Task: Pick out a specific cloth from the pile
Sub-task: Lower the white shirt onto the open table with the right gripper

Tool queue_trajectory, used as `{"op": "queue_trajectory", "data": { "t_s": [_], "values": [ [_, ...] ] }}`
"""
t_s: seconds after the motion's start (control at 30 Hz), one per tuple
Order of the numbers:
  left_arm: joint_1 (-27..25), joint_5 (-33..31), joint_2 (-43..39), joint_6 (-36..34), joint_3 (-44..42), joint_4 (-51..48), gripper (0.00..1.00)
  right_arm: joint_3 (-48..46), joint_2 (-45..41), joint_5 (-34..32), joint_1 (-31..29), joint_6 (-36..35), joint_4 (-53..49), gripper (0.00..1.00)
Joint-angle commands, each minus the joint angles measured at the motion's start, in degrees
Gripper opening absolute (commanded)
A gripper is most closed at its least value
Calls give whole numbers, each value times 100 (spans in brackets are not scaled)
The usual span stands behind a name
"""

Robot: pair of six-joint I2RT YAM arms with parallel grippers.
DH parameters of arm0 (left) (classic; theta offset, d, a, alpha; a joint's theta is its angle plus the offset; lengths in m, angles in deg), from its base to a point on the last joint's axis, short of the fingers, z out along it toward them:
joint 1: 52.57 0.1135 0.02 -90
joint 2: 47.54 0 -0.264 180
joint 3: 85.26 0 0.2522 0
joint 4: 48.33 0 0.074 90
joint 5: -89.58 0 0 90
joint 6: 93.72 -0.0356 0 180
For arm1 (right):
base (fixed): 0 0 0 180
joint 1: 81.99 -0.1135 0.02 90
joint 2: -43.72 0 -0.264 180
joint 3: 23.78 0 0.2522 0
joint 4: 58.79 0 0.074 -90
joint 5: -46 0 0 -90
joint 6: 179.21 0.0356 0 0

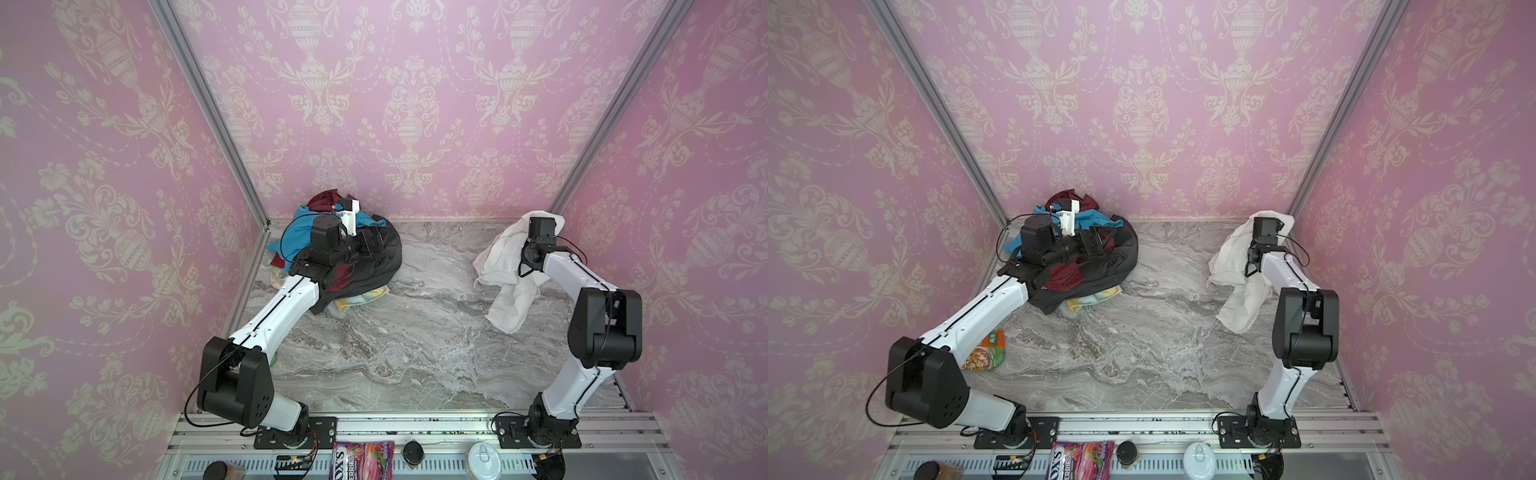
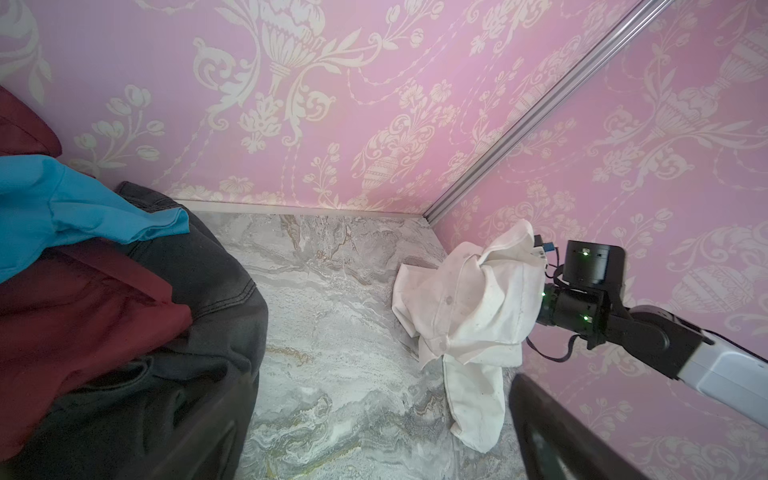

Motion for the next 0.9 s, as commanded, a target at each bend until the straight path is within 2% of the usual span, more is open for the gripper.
{"op": "queue_trajectory", "data": {
  "t_s": [0.0, 0.27, 0.63, 0.87],
  "values": [
    [-51, -46, 59, 8, -44, 67, 98, 776, 557, 101, -98, -766, -1288, 0],
    [-54, -61, 68, -46, -9, 1, 98, 1860, 1545, -84, -143, -1332, -2272, 0],
    [-58, -67, 104, -103, 43, -68, 98, 2489, 1770, -160, -9, -1456, -2512, 0],
    [-54, -121, 83, -152, 52, -162, 98, 2616, 1956, -364, 152, -1540, -2562, 9]
  ]
}}
